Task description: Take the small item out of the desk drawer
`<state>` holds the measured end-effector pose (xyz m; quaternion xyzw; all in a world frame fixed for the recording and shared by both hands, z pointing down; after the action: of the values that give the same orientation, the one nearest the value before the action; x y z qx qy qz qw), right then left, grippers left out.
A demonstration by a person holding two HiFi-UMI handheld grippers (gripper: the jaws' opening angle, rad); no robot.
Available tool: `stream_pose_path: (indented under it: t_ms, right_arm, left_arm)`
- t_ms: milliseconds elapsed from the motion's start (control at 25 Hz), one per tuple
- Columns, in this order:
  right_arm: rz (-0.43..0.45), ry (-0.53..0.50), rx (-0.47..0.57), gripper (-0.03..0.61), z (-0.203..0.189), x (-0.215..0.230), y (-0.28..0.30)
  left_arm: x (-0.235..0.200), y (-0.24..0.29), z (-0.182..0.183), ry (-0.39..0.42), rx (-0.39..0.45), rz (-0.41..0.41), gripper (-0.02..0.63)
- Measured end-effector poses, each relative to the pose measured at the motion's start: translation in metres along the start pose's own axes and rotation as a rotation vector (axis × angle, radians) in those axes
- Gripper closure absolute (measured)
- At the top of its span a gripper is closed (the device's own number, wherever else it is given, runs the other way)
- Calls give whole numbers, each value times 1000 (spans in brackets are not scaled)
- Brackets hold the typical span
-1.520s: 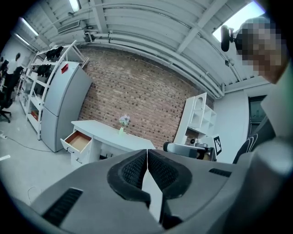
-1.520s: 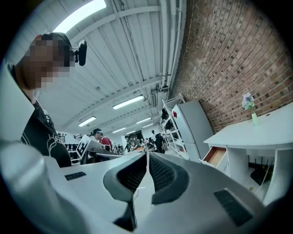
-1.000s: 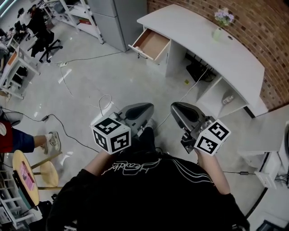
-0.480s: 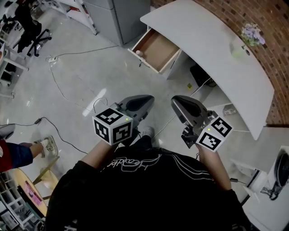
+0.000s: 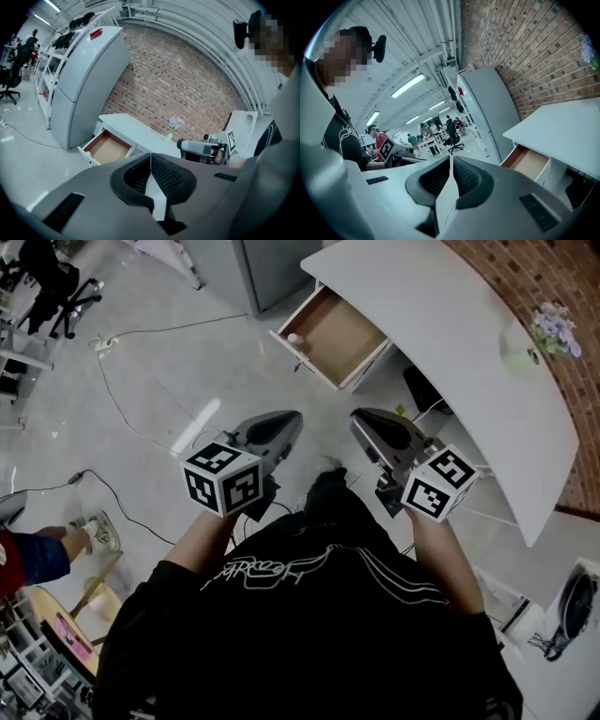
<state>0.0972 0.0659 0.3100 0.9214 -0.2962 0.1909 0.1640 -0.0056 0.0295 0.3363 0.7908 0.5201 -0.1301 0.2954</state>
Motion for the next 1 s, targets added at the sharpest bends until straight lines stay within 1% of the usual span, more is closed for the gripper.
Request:
stream_pose_path:
  t_ms: [240,440,520,680,800,840,880,920,1000]
  right_arm:
    - [4,-27,-74,528,1,61,49]
    - [10,-32,-135,528,-2,126,102]
    - [9,-39,-166,528,-4,158,124]
    - [27,-83,-232,528,-12,212,177]
    - [47,-144,-286,519,-20,245,216]
    - [53,-157,-307,501,-24,256,229]
    - [59,-167,-325,455,-28,266,242]
    - [64,-177,-341,424,-32,277,256]
    - [64,-203,-375,423,-40,300,283]
  left_arm:
    - [-43,28,22,-23,11,44,589]
    - [-92,59,34,-46,1,87,589]
    - [-115,77,40,-94,-3,102,589]
    - [-165,109,50,-224,-18,132,589]
    - [-200,126,52,-260,-56,158,589]
    - [-210,132,52,-265,-70,166,589]
    - [-221,136,52,-271,-82,175,589]
    - [-233,141,52,-282,-91,183,589]
    - [-258,151,56,-329,-92,198,589]
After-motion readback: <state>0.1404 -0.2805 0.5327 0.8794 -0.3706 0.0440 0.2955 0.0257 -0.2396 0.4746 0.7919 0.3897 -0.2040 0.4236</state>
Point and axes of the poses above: the fingertips, and each gripper's own axes: y forward along the fingers, x to its right, z out of its top, the point moved 2 cm from there along -y, backward along the fingers, and after that the axes turned 1 degree about x, right-handed, at the moved point
